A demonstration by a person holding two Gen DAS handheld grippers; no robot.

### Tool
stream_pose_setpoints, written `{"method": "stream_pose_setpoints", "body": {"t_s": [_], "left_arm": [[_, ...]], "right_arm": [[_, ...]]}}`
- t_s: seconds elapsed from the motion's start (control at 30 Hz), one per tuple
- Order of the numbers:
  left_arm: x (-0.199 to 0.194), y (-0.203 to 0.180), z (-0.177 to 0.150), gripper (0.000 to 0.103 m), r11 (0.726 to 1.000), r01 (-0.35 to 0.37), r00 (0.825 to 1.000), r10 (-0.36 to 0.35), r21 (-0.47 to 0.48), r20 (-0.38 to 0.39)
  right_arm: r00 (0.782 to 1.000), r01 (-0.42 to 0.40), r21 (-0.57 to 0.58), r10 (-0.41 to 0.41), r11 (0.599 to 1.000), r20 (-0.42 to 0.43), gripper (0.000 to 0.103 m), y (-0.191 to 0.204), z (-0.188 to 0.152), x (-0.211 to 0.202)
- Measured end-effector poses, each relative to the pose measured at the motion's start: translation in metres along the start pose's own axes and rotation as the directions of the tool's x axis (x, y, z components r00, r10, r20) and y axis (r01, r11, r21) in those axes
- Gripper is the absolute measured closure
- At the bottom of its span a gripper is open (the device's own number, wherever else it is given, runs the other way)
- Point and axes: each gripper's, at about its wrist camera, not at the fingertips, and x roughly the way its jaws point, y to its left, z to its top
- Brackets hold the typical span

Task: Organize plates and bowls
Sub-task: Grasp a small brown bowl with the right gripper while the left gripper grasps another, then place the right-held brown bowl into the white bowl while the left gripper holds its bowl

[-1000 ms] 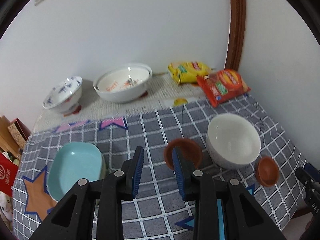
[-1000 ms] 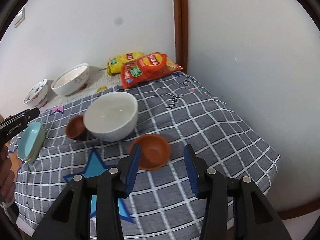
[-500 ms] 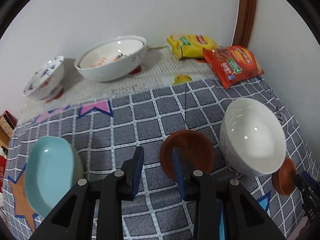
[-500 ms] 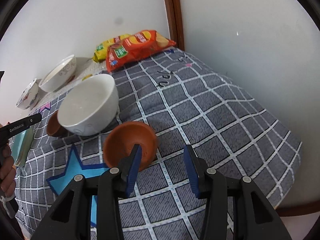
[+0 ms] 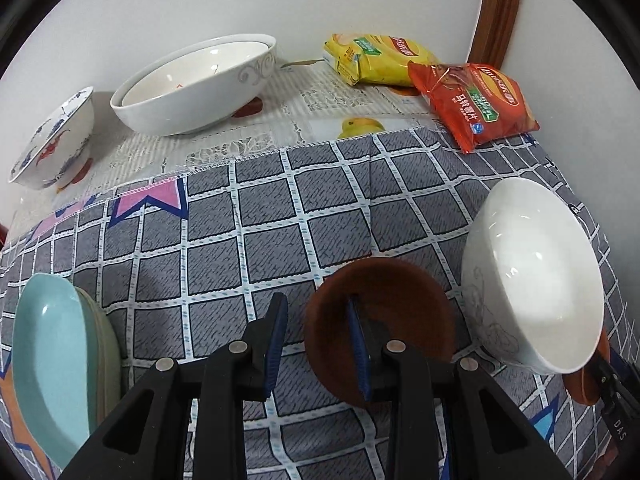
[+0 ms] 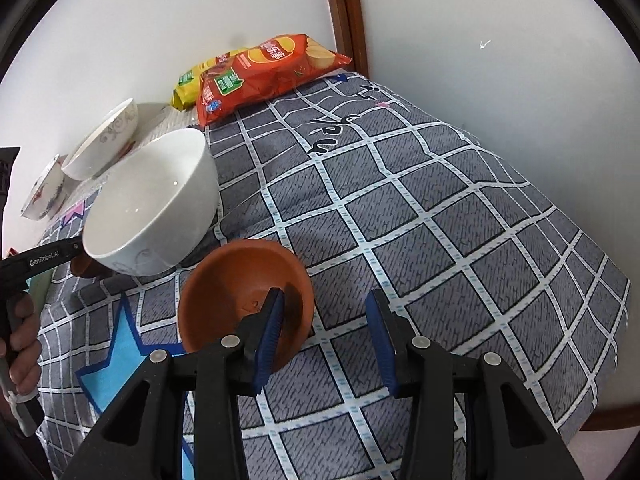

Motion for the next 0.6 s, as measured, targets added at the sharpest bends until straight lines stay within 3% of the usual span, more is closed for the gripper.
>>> {"method": "stream_pose_setpoints", "body": {"t_s": [0.3,0.6], "left_arm": [[0.003,-0.001,0.002,0.078,1.000,0.019,1.000,-0.019,0.015,0.016],[-0.001,-0.004,-0.002,0.086,0.999,0.018,0.999,-0.020,0.038,0.036]], "right_arm": [[1.000,-0.022,-0.023,0.022,1.000,0.000,0.086,0.008,0.003,0.005],[0.999,-0.030,-0.001,0.030,1.000,0.021,0.093,0.011,0.004,-0.001]]}}
